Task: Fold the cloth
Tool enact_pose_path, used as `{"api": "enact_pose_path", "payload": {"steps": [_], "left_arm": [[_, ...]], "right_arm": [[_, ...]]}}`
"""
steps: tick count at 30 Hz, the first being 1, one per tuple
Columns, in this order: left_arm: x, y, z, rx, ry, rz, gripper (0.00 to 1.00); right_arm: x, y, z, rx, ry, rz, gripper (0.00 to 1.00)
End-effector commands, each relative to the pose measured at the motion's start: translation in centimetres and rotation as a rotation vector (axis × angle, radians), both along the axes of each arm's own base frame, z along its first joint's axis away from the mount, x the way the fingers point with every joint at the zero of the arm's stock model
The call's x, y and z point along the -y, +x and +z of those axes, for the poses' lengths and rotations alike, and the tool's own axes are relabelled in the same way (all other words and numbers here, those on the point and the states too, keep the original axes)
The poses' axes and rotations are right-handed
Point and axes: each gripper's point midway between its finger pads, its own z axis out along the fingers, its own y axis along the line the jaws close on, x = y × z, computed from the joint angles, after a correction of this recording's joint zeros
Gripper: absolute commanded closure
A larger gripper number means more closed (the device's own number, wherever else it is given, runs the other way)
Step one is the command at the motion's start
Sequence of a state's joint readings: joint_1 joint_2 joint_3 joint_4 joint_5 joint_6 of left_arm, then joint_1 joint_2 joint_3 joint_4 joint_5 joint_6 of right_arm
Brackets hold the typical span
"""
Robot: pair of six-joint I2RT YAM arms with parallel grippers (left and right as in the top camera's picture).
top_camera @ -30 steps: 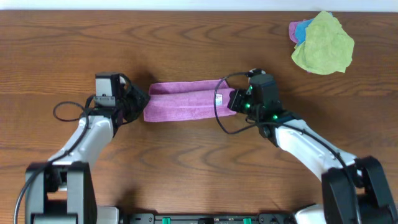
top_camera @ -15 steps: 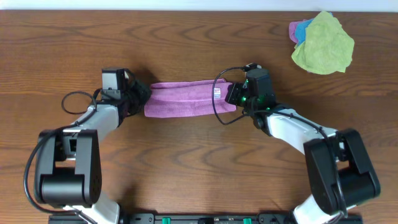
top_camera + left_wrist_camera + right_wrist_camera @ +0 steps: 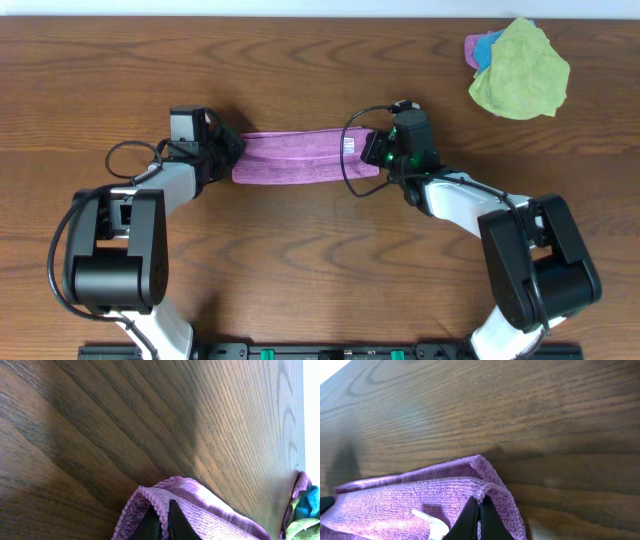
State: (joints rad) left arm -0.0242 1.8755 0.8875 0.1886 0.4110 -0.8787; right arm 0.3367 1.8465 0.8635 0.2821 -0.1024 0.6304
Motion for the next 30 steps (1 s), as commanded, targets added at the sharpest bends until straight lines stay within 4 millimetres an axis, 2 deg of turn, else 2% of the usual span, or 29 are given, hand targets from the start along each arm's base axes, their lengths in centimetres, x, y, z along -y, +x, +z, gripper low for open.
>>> {"api": "enact_pose_path", "payload": {"steps": [1,3,4,6,8,11,13,15,18,21,26,27,28,29,30], "left_arm": [[-1.4,1.0,0.0,0.021,0.068,0.040,0.94],[-1.5,1.0,0.0,0.025,0.079,0.037,0.93],[-1.5,1.0,0.0,0.024,0.082,0.039,0.90],[-1.5,1.0,0.0,0.025,0.083,0.038,0.79],[-1.5,1.1,0.0,0.031,0.088,0.031,0.73],[-1.5,1.1,0.1,0.031,0.082,0.028,0.65],[-1.3,1.1,0.3,0.039,0.078,0.014,0.57],[-0.8,1.3,0.9,0.059,0.070,-0.018,0.55],[-0.5,1.5,2.4,0.086,0.061,-0.040,0.48],[-0.5,1.4,4.1,0.097,0.069,-0.047,0.37],[-0.6,0.4,7.1,0.111,0.077,-0.046,0.24],[-0.7,-0.1,7.5,0.104,0.077,-0.047,0.28],[-0.6,-0.4,7.8,0.098,0.074,-0.049,0.37],[-0.4,-0.8,8.2,0.092,0.068,-0.055,0.53],[0.0,-1.2,8.5,0.088,0.051,-0.070,0.75]], "right_arm": [[1.8,1.2,-0.4,0.023,-0.063,-0.059,0.99],[1.7,1.3,-0.6,0.026,-0.061,-0.060,0.99],[1.7,1.3,-0.6,0.025,-0.062,-0.058,0.94],[1.6,1.2,-0.6,0.025,-0.062,-0.057,0.76],[1.5,1.3,-0.6,0.027,-0.060,-0.055,0.66],[1.4,1.2,-0.3,0.029,-0.054,-0.049,0.64],[1.2,1.2,0.2,0.037,-0.043,-0.040,0.59],[1.0,1.3,1.0,0.051,-0.031,-0.033,0.53],[1.0,1.3,2.6,0.077,-0.022,-0.034,0.47],[1.1,1.0,4.1,0.089,-0.018,-0.035,0.44],[1.2,-0.2,6.2,0.077,-0.002,-0.033,0.41],[1.2,-0.5,6.5,0.069,0.008,-0.032,0.42],[1.2,-0.8,6.8,0.061,0.012,-0.030,0.41],[1.3,-1.2,7.1,0.053,0.012,-0.027,0.41],[1.4,-1.6,7.3,0.040,0.013,-0.031,0.41]]}}
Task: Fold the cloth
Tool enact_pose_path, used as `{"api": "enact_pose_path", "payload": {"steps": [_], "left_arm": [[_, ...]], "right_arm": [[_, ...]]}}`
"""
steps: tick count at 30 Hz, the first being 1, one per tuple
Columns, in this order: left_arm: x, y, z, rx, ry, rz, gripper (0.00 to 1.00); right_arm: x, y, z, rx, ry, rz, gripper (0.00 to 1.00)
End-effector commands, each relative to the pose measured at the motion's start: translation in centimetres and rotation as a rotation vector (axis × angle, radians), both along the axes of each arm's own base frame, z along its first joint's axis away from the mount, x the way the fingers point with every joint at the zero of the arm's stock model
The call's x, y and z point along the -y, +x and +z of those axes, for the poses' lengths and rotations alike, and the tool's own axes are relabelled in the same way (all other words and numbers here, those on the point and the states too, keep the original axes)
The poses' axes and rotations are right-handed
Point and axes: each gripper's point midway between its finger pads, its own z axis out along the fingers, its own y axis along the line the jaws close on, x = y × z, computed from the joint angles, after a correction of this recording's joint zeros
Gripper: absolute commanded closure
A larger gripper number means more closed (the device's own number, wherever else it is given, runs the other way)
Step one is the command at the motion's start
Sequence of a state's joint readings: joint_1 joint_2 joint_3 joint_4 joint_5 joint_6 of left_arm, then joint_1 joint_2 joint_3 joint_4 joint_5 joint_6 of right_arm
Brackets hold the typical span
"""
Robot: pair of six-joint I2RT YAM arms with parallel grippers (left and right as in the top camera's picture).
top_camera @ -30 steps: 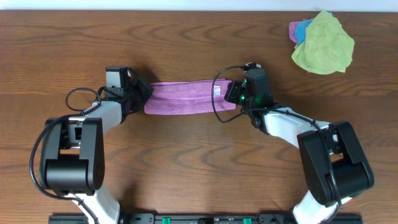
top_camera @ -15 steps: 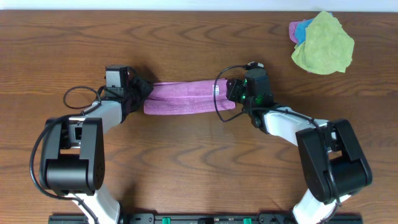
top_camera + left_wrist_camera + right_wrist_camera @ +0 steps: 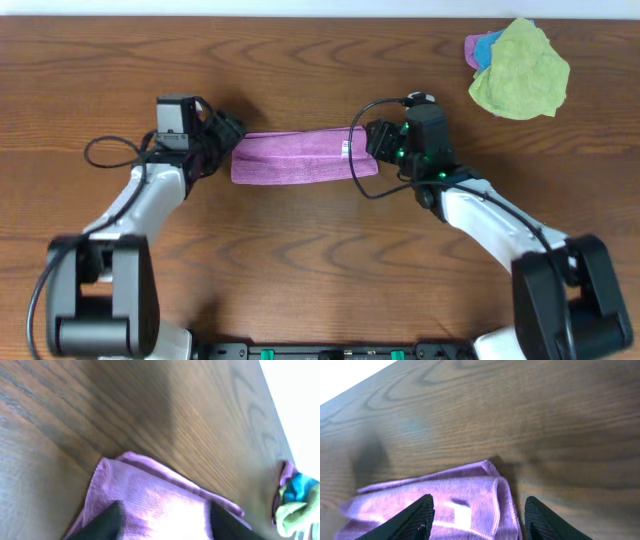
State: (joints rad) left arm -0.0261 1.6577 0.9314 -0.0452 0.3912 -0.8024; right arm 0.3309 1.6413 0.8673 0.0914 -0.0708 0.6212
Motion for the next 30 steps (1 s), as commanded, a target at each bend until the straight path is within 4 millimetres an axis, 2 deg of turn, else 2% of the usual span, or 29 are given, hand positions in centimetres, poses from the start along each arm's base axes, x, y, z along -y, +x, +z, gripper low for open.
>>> {"api": "enact_pose_path", "payload": {"steps": [1,2,7,11,14,22,30], "left_arm": [[0.8,-0.2,1.8,0.021,-0.033,-0.039,0.89],[1.5,-0.5,1.8,0.011,-0.056,-0.053,0.94],[3.2,-0.7,0.0,-0.033,-0.033,-0.057,0.94],[3.1,-0.8,-1.8,-0.061,0.053,-0.026,0.94],[2.8,-0.9,-3.2,-0.087,0.101,-0.012,0.94],[1.8,-1.8,-6.2,-0.171,0.180,0.015,0.94],[1.6,-2.7,-8.1,-0.230,0.213,0.016,0.94]], "right_arm": [[0.2,-0.5,1.9,-0.001,0.035,-0.012,0.41],[0.3,-0.9,2.0,-0.013,0.037,-0.017,0.38],[-0.6,-2.5,2.5,-0.076,0.104,0.017,0.30],[-0.7,-4.5,0.7,-0.224,0.163,-0.028,0.26],[-0.5,-5.8,-0.5,-0.295,0.141,-0.032,0.21],[-1.5,-6.2,-2.5,-0.338,0.122,-0.009,0.20],[-2.6,-6.1,-5.9,-0.400,0.125,-0.016,0.20]]}}
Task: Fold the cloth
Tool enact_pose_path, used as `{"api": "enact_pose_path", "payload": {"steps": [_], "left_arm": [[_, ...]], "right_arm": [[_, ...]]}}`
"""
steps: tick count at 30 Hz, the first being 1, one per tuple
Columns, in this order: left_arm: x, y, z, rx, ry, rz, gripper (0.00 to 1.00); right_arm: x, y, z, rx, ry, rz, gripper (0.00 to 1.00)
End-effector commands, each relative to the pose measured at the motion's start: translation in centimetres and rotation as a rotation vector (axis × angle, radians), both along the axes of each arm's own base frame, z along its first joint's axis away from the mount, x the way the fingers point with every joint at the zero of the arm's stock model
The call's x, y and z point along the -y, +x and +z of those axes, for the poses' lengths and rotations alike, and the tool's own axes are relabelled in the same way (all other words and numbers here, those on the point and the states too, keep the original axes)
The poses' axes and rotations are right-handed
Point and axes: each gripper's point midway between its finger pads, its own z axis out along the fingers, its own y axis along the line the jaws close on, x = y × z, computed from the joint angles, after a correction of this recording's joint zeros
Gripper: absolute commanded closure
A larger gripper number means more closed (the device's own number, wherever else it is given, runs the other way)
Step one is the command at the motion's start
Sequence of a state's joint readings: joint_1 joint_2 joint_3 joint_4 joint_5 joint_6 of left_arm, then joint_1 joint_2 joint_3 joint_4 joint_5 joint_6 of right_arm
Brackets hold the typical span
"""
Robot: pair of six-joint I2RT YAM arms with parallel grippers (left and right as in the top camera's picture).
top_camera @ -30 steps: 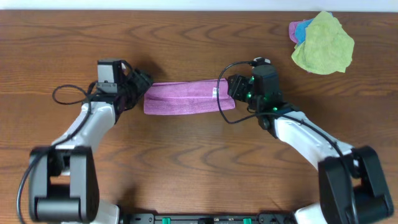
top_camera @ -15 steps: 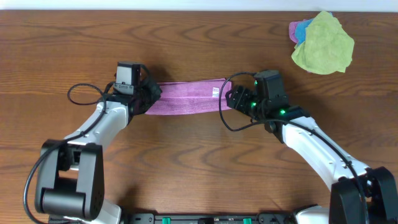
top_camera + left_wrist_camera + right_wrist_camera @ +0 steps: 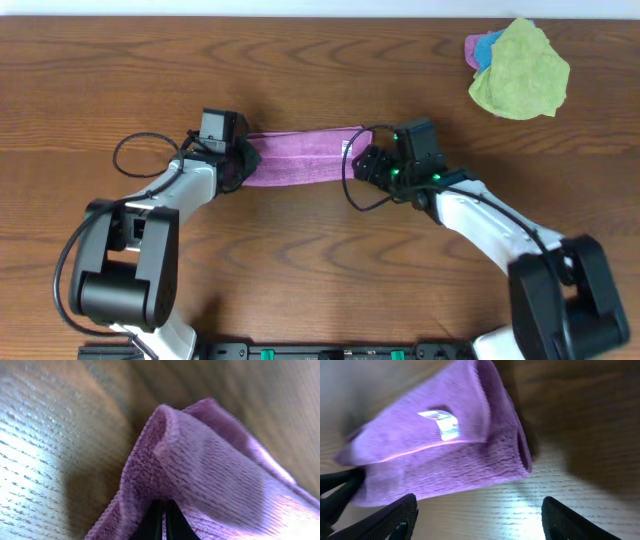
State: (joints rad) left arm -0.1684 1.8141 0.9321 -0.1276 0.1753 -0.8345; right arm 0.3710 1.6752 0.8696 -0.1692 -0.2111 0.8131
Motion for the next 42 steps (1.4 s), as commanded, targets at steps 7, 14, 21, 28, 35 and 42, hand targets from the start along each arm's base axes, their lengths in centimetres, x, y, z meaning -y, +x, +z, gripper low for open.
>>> {"api": "enact_pose_path", "payload": {"steps": [7,14,21,28,35,42], "left_arm": [[-0.6,-0.1,-0.5,-0.021,0.047,0.012,0.94],[-0.7,-0.4,-0.7,-0.033,0.054,0.006,0.94],[-0.8,-0.6,-0.8,-0.042,0.060,-0.002,0.94],[-0.8,-0.6,-0.8,-0.036,0.074,-0.023,0.94],[-0.8,-0.7,-0.8,-0.038,0.077,-0.030,0.94],[-0.9,-0.8,-0.9,-0.047,0.079,-0.030,0.94]], "right_arm": [[-1.2,0.8,-2.3,-0.022,0.022,-0.017,0.22],[-1.7,1.5,-4.0,-0.026,0.041,-0.043,0.32],[-1.6,4.1,-3.2,0.103,0.013,-0.089,0.71],[-2.4,5.6,-1.1,0.205,0.044,-0.076,0.99],[-6.3,4.1,3.1,0.301,0.083,0.077,0.99],[-9.6,2.2,6.3,0.380,0.112,0.174,0.99]]}}
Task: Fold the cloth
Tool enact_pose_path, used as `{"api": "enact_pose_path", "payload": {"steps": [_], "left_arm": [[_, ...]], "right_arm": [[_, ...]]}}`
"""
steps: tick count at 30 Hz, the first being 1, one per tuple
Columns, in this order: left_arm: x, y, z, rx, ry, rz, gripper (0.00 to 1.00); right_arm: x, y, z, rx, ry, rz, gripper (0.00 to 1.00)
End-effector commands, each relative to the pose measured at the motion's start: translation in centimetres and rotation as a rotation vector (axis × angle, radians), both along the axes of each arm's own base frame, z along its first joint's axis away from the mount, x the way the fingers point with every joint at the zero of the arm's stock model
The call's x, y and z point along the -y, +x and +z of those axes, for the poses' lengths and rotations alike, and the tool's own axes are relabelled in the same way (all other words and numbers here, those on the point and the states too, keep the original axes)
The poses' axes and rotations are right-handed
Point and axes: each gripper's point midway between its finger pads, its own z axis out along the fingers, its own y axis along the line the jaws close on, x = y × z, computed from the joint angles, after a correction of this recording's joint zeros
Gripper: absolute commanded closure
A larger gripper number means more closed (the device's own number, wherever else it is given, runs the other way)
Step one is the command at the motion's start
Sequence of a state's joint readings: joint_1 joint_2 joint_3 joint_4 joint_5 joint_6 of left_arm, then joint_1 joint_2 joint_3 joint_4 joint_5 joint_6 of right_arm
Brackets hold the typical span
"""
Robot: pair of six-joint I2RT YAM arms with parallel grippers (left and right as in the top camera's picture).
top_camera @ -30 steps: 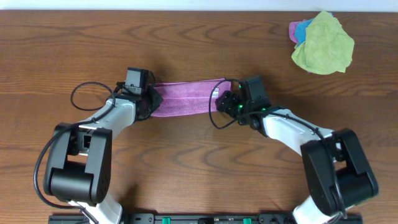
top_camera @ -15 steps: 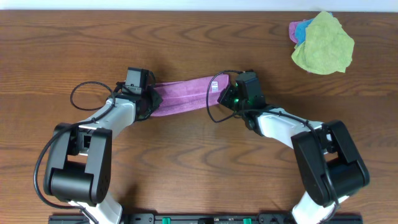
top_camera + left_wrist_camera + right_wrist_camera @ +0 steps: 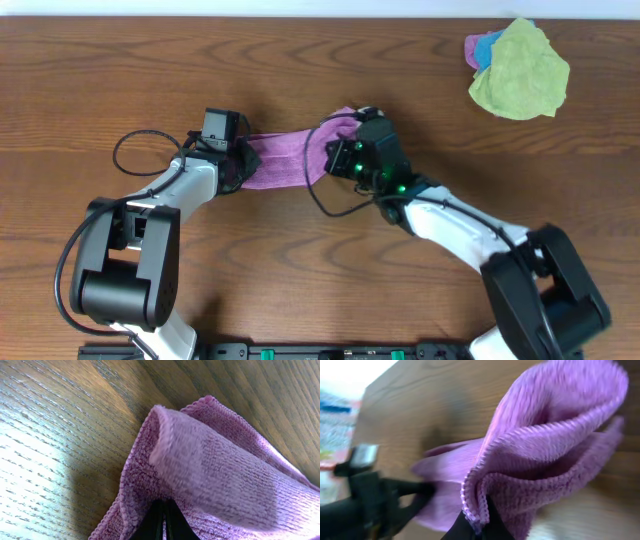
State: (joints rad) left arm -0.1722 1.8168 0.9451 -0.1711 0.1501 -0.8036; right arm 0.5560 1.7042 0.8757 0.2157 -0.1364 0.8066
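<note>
A purple cloth (image 3: 290, 157), folded into a long strip, lies across the middle of the wooden table. My left gripper (image 3: 240, 165) is shut on its left end; in the left wrist view the fingers (image 3: 163, 525) pinch the cloth's (image 3: 215, 485) edge. My right gripper (image 3: 335, 160) is shut on the right end and holds it lifted and curled over the strip's middle. The right wrist view shows the cloth's (image 3: 545, 455) hem clamped in the right gripper (image 3: 479, 527), with the left arm (image 3: 370, 495) beyond.
A heap of green, blue and pink cloths (image 3: 518, 65) lies at the far right corner of the table (image 3: 120, 70). Black cables loop beside both wrists.
My right gripper was open beside the cloth's right end; now it is shut on that end and has carried it left, over the strip. My left gripper still pinches the left end.
Both grippers were shut on the ends of the folded strip. A second later both stood open and drawn back from it. Then the left one was shut on the left end again while the right stayed open. Now the right holds its end, brought leftward.
</note>
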Motion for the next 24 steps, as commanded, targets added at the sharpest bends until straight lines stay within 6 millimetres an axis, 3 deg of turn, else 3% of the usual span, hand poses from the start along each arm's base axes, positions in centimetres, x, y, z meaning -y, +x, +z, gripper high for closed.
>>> {"api": "enact_pose_path", "payload": {"steps": [1,13,24], "left_arm": [[-0.5,-0.4,-0.7,-0.024,0.038,-0.010,0.94],[-0.4,-0.5,-0.7,-0.028,0.031,-0.013,0.94],[-0.3,-0.8,-0.8,-0.040,0.027,-0.017,0.94]], "right_arm": [[-1.2,-0.6,1.0,0.035,-0.001,0.046,0.99],[-5.2,-2.0,3.3,0.143,0.033,0.143,0.99],[-9.1,-0.5,2.5,0.127,-0.024,0.261,0.99]]}}
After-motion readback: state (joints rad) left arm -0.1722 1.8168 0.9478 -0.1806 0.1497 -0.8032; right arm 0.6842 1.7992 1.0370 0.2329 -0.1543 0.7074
